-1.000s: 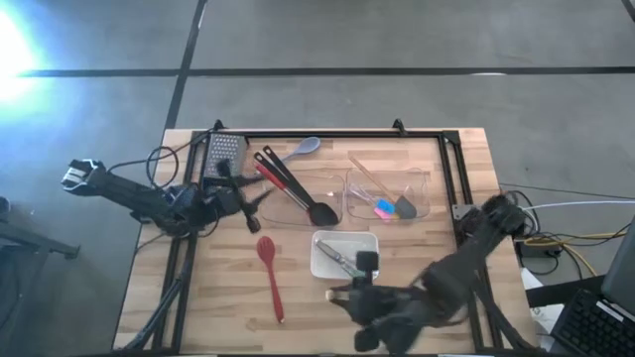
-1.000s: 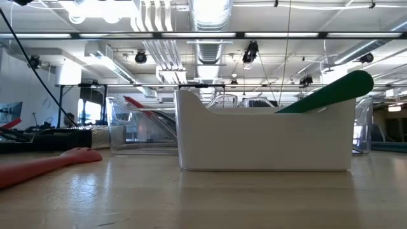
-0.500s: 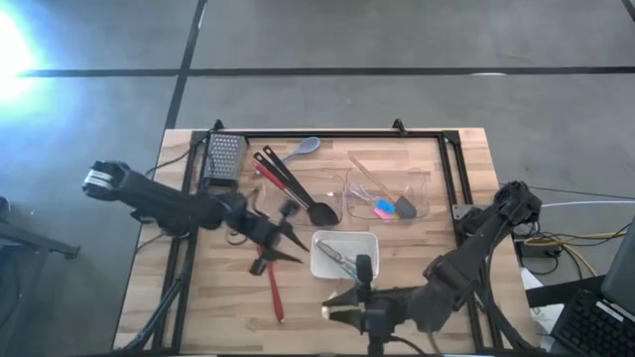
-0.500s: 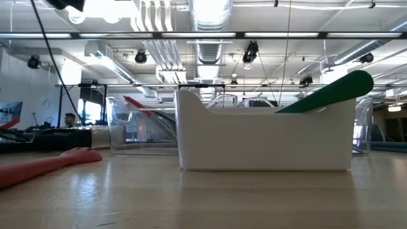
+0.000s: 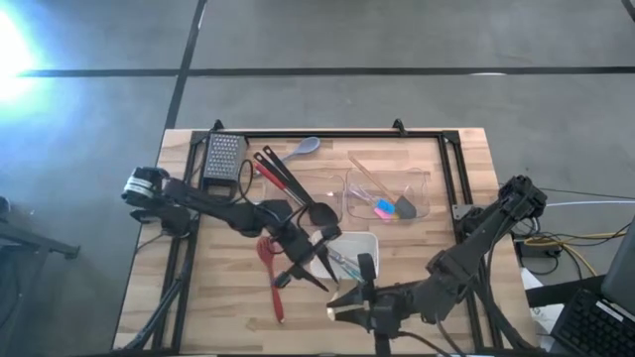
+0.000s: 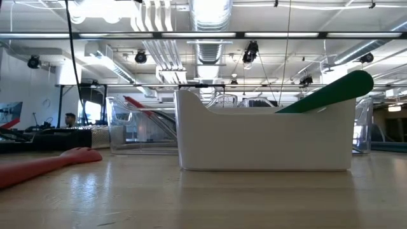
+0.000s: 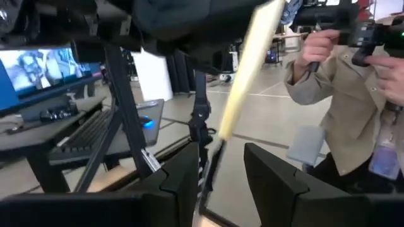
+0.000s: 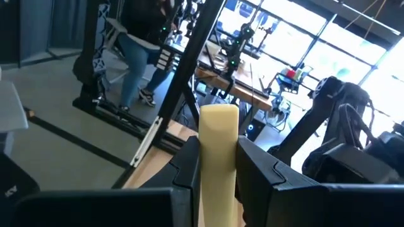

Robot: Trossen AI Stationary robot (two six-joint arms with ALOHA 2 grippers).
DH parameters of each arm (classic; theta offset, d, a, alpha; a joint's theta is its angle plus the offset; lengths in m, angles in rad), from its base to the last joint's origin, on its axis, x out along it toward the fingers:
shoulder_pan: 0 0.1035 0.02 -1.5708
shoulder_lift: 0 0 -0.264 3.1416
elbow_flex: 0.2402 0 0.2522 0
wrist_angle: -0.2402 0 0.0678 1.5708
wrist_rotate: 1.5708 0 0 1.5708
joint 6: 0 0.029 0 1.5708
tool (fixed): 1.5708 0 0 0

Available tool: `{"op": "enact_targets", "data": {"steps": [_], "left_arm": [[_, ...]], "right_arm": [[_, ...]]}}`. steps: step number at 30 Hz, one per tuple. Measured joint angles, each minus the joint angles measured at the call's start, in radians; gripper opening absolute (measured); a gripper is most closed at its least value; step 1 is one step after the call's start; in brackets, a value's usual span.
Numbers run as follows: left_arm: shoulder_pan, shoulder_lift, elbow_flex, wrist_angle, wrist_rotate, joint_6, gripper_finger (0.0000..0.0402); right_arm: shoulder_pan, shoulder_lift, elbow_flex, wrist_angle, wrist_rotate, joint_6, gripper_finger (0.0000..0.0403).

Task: Pick & Place Kitchen Items
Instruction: Put the white knife into the white bin

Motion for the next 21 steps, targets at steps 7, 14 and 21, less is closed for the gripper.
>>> {"op": "enact_targets", "data": {"steps": [7,14,21], "left_arm": [[0.0,0.032,0.059,-0.001,0.091,-0.004,0.0133],[-0.004,0.03,0.075,0.0,0.102,0.02,0.0133],[-0.005,0.03,0.079,0.0,0.093,0.032,0.0133]], "right_arm": [[0.0,-0.002,-0.002,0.0,0.003,-0.001,0.006],[-0.016,-0.002,-0.003,0.004,0.002,-0.008,0.006],[-0.029,-0.002,-0.004,0.008,0.003,-0.016,0.006]]}}
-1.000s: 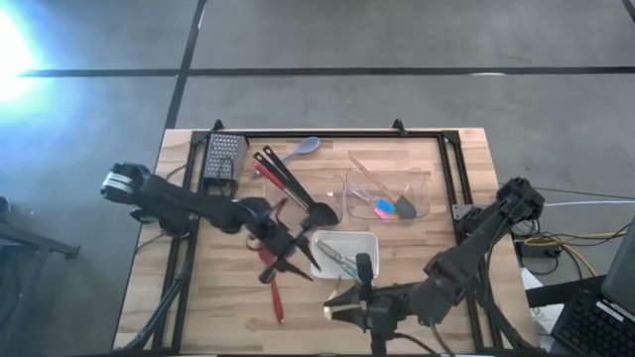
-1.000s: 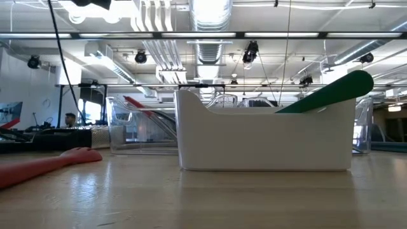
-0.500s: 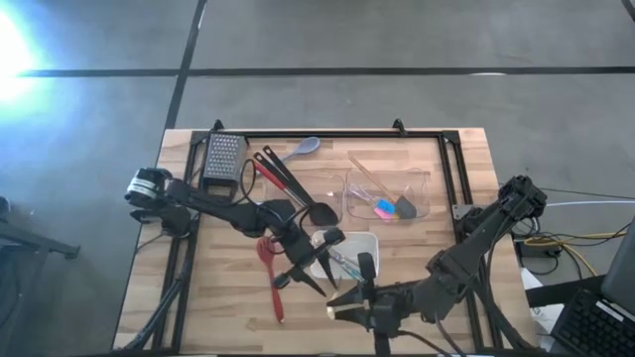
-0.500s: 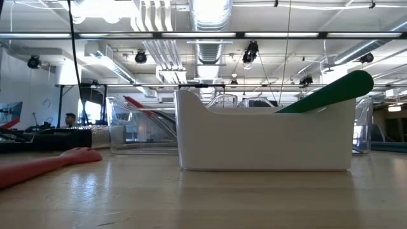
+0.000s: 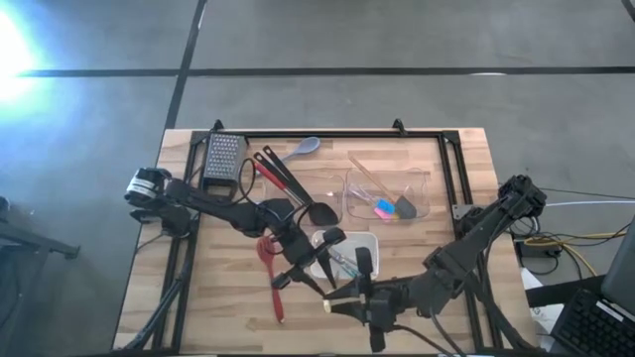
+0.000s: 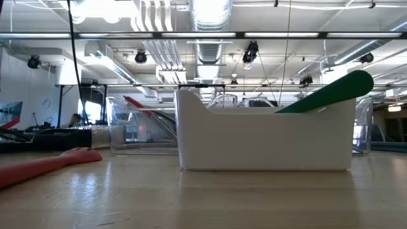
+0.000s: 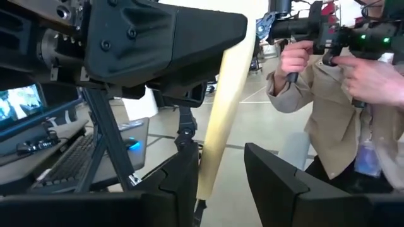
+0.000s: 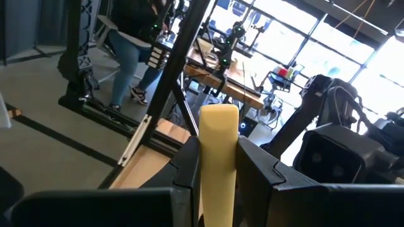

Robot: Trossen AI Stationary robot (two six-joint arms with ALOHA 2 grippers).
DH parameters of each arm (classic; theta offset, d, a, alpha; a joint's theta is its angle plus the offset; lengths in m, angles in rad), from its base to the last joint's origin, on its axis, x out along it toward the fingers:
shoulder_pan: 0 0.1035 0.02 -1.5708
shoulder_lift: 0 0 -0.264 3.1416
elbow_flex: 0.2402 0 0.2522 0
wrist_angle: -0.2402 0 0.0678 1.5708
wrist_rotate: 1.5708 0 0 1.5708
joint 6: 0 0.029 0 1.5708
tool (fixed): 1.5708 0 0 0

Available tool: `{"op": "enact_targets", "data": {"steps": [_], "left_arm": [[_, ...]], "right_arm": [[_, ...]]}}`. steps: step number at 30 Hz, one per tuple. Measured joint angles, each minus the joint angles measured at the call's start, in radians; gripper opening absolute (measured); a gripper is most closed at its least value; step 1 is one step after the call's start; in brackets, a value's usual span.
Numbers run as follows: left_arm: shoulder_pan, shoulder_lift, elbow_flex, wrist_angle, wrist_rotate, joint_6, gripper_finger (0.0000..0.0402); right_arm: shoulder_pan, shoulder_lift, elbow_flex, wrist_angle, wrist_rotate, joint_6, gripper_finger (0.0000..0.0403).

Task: Pick & Place Kitchen Items
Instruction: Put the white knife into the white bin

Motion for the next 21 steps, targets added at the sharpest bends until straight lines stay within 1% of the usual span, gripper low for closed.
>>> {"op": "enact_targets", "data": {"steps": [4,9,11,14,18,21], "left_arm": [[0.0,0.0,0.0,-0.001,-0.024,0.029,0.0133],[0.0,0.0,0.0,-0.001,-0.026,0.038,0.0133],[0.0,0.0,0.0,-0.001,-0.026,0.038,0.0129],[0.0,0.0,0.0,-0.001,-0.026,0.049,0.0105],[-0.001,0.0,0.003,-0.003,-0.007,0.098,0.0043],[-0.002,0.0,0.005,-0.005,-0.007,0.097,0.0043]], "right_arm": [[-0.017,0.0,0.0,0.0,-0.023,0.0,0.006],[-0.039,0.0,-0.001,0.0,-0.028,-0.002,0.006],[-0.042,0.0,-0.001,0.0,-0.046,-0.004,0.006],[-0.043,0.0,-0.001,-0.004,-0.053,0.0,0.006],[-0.042,-0.002,-0.001,-0.003,-0.065,0.021,0.006],[-0.042,-0.002,-0.001,-0.002,-0.065,0.018,0.006]]}}
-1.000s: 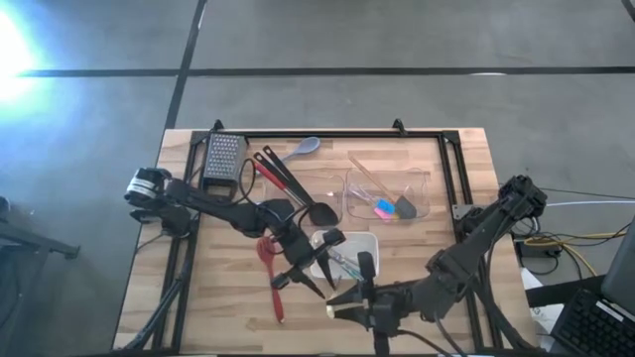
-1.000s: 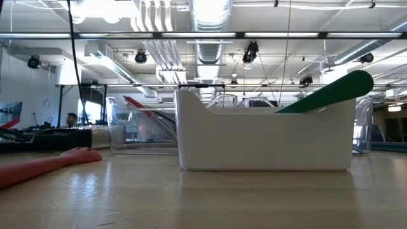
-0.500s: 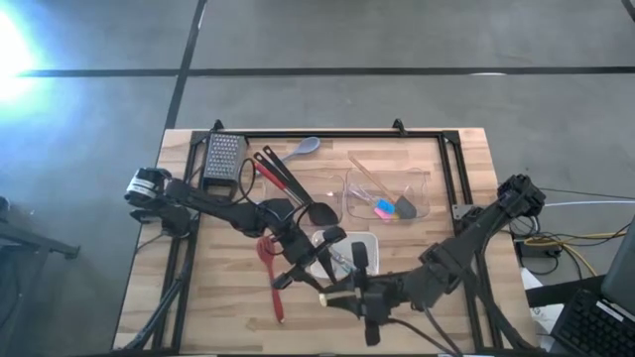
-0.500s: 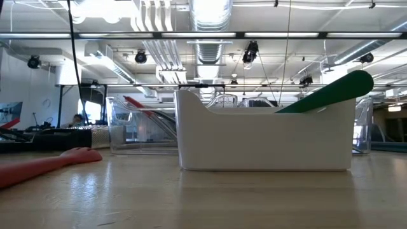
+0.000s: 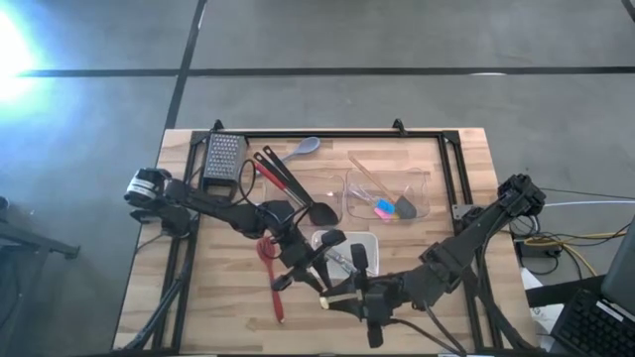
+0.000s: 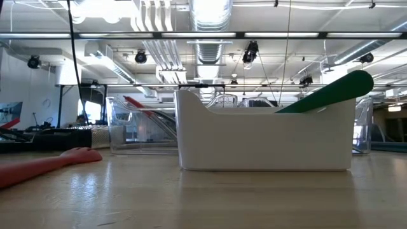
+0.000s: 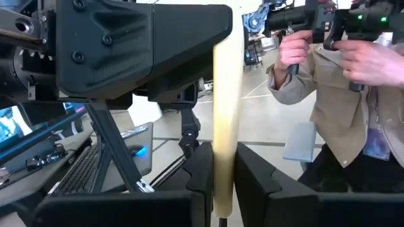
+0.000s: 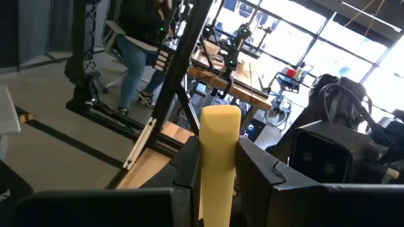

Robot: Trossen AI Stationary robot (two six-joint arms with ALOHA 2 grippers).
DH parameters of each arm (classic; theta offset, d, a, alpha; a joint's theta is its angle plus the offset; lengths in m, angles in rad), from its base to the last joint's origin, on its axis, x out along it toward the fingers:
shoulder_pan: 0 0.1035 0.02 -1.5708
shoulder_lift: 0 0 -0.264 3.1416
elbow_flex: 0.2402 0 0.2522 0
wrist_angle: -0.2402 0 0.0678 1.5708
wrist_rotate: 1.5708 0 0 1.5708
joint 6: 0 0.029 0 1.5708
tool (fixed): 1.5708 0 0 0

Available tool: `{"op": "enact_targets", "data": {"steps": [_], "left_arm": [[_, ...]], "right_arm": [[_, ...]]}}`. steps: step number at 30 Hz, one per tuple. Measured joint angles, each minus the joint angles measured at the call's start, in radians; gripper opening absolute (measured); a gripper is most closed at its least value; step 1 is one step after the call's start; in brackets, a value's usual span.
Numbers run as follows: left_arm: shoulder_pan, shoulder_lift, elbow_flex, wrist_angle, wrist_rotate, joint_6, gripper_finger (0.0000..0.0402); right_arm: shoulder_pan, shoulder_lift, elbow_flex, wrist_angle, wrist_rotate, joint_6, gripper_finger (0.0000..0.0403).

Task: Pick & Place Kitchen Items
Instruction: Put the white knife into the white bin

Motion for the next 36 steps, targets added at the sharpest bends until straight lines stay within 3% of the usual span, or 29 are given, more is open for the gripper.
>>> {"op": "enact_targets", "data": {"steps": [5,11,17,21,26,30,36], "left_arm": [[-0.002,0.0,0.0,-0.008,-0.003,0.0,0.0043],[-0.002,0.0,0.0,-0.015,-0.011,-0.009,0.0043],[0.0,0.0,0.002,-0.054,-0.02,-0.017,0.0043],[0.004,0.0,0.002,-0.138,-0.033,-0.008,0.0043],[0.023,-0.001,0.002,-0.323,-0.146,0.05,0.0043],[0.045,-0.002,0.002,-0.518,-0.31,0.077,0.0043],[0.075,0.001,0.001,-0.668,-0.486,0.087,0.0043]], "right_arm": [[0.0,0.0,-0.001,-0.002,0.001,0.002,0.006],[0.002,-0.021,-0.002,-0.023,0.012,0.122,0.0065],[0.024,-0.096,-0.002,-0.149,0.028,0.296,0.0168],[0.045,-0.15,-0.001,-0.351,0.028,0.485,0.0201],[0.07,-0.195,-0.001,-0.61,0.028,0.746,0.0198],[0.074,-0.203,-0.013,-0.759,0.028,0.915,0.0186],[0.073,-0.209,-0.053,-0.873,0.102,1.008,0.017]]}}
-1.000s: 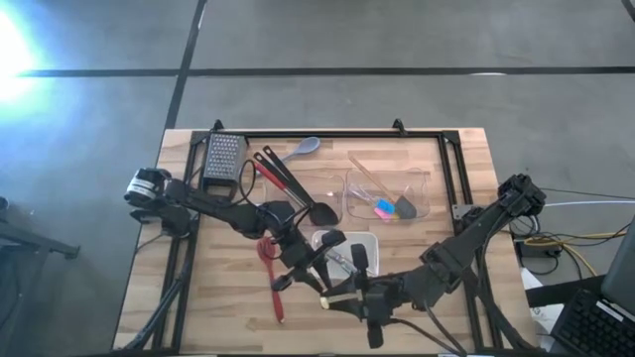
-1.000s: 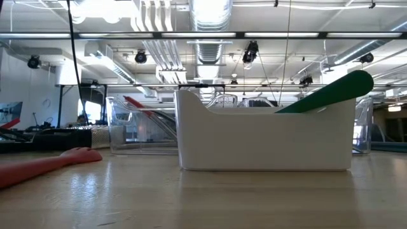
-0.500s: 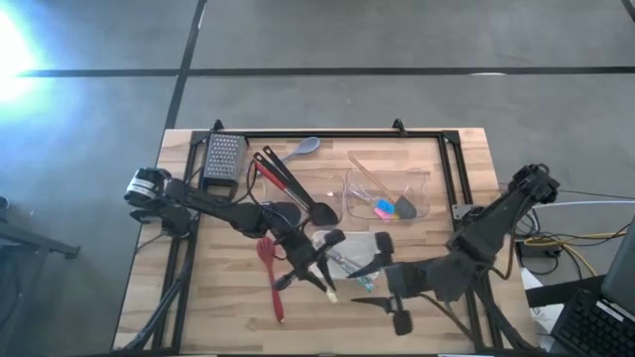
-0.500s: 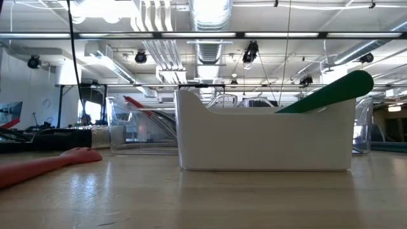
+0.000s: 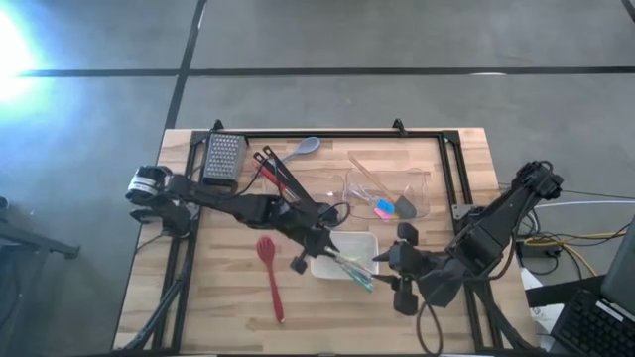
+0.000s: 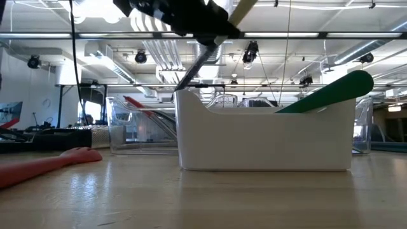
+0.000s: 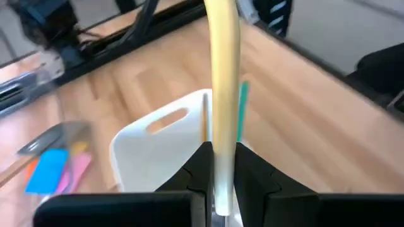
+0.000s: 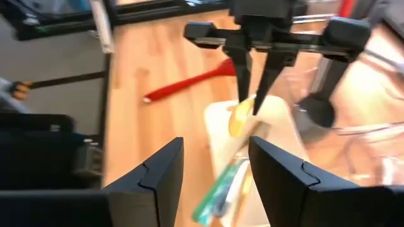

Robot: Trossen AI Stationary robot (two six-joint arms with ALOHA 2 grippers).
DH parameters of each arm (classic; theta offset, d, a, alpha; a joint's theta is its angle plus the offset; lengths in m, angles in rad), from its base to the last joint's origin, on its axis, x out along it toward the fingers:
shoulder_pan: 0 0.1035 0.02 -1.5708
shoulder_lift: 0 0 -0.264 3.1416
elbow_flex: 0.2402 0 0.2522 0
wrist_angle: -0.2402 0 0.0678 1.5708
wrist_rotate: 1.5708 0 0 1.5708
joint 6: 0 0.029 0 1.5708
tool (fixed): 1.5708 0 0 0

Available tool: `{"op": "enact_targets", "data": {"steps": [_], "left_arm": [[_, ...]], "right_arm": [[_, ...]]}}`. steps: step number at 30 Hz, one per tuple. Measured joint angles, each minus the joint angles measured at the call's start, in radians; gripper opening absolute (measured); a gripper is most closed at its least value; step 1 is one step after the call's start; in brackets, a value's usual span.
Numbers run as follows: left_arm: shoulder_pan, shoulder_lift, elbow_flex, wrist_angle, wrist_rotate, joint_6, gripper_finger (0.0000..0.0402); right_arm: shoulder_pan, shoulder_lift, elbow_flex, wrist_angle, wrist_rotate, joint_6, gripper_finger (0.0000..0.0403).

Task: Pick & Place Kitchen Items
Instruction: Put the white knife into the white bin

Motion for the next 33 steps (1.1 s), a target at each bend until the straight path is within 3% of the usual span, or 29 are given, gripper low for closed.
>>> {"op": "enact_targets", "data": {"steps": [5,10,23,33], "left_arm": [[0.013,0.008,0.0,0.074,-0.008,0.055,0.0043],[0.011,0.086,0.009,0.168,-0.004,0.062,0.0043],[0.009,0.354,0.203,0.03,-0.057,0.059,0.0043],[0.004,0.383,0.24,-0.071,-0.053,0.115,0.0042]], "right_arm": [[-0.002,0.002,-0.027,-0.005,0.077,-0.022,0.0156],[-0.002,0.0,-0.032,-0.008,0.081,-0.029,0.0143],[-0.002,0.0,-0.034,-0.051,0.08,-0.027,0.0114],[-0.002,0.0,-0.073,-0.052,0.08,-0.024,0.0095]]}}
